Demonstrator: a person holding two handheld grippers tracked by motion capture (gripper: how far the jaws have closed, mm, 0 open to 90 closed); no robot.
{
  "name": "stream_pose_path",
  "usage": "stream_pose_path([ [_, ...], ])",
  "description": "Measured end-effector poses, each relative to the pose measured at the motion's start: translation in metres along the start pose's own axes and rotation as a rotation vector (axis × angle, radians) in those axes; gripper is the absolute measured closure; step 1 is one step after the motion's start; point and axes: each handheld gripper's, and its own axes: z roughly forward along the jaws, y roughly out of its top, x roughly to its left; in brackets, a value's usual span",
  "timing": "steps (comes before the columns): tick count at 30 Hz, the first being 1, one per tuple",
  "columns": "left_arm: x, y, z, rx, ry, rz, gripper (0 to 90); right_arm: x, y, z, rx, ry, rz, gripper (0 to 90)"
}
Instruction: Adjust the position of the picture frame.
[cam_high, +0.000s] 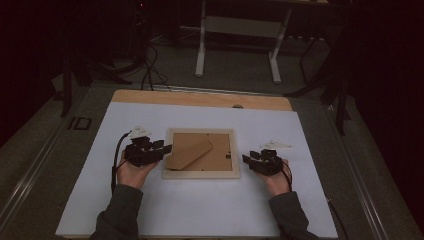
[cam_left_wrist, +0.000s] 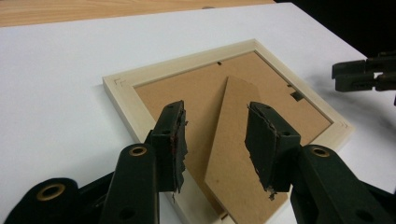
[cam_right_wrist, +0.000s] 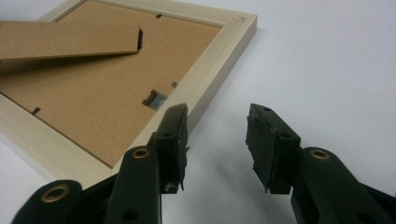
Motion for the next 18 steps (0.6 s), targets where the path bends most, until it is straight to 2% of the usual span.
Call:
stream_pose_path([
  [5,0.004,0.006,0.006,0.008,-0.008,-0.001,56.5,0.0,-0.001,0.0,0.006,0.003,-0.003,56.8],
  [18,0.009,0.022,0.022,0.015,-0.062,-0.001,55.8,0.0,-0.001,0.0,0.012,0.005,0.001,56.3],
])
